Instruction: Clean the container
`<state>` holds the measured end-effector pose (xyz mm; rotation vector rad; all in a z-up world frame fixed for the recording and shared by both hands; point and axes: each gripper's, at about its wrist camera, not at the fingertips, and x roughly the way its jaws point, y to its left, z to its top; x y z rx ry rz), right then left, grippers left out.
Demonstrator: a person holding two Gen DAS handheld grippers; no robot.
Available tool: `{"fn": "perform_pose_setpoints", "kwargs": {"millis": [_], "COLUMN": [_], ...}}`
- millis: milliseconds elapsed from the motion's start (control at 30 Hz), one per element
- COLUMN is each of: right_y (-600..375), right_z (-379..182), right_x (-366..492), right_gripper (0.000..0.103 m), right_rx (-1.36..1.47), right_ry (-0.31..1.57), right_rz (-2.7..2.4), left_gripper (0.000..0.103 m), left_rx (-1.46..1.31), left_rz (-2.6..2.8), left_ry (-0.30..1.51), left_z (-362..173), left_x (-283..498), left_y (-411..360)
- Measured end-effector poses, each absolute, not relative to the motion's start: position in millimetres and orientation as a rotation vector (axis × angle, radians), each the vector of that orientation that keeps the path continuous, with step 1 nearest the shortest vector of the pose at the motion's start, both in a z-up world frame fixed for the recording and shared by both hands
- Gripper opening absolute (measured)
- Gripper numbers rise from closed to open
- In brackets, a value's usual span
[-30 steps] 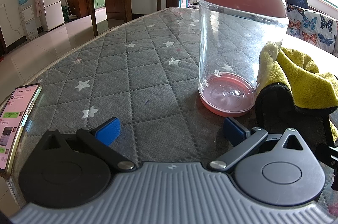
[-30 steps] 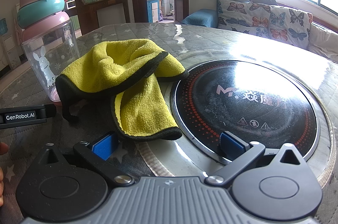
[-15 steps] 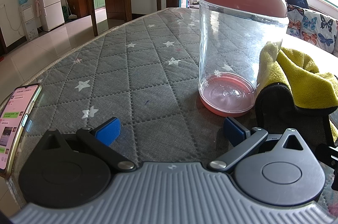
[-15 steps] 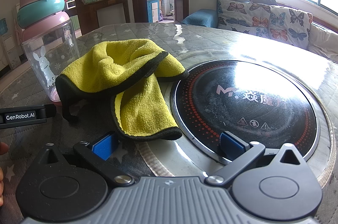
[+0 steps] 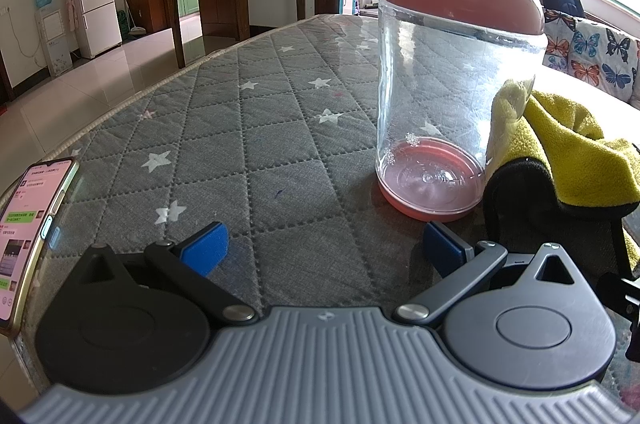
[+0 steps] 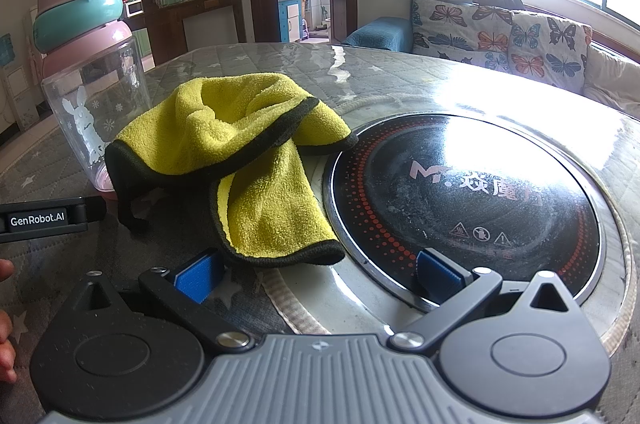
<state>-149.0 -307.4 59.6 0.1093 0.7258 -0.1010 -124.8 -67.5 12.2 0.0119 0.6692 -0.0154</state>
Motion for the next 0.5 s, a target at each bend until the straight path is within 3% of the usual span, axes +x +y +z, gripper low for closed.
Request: {"fn": "perform_pose_setpoints", "kwargs": {"millis": [500], "right_y": [-307.2], "right_z": [63.1], "right_x": [-153.3], "right_gripper": [0.103], "right_rx": [0.129], "right_ry": [0.719], "right_rz": [-0.107], "left_gripper": [0.103], "left_rx": [0.021], "left_rz": [-0.015], "left_ry": [0.679], "left_z": [12.5], "left_x": [-126.8], "left_y": [-66.9]}}
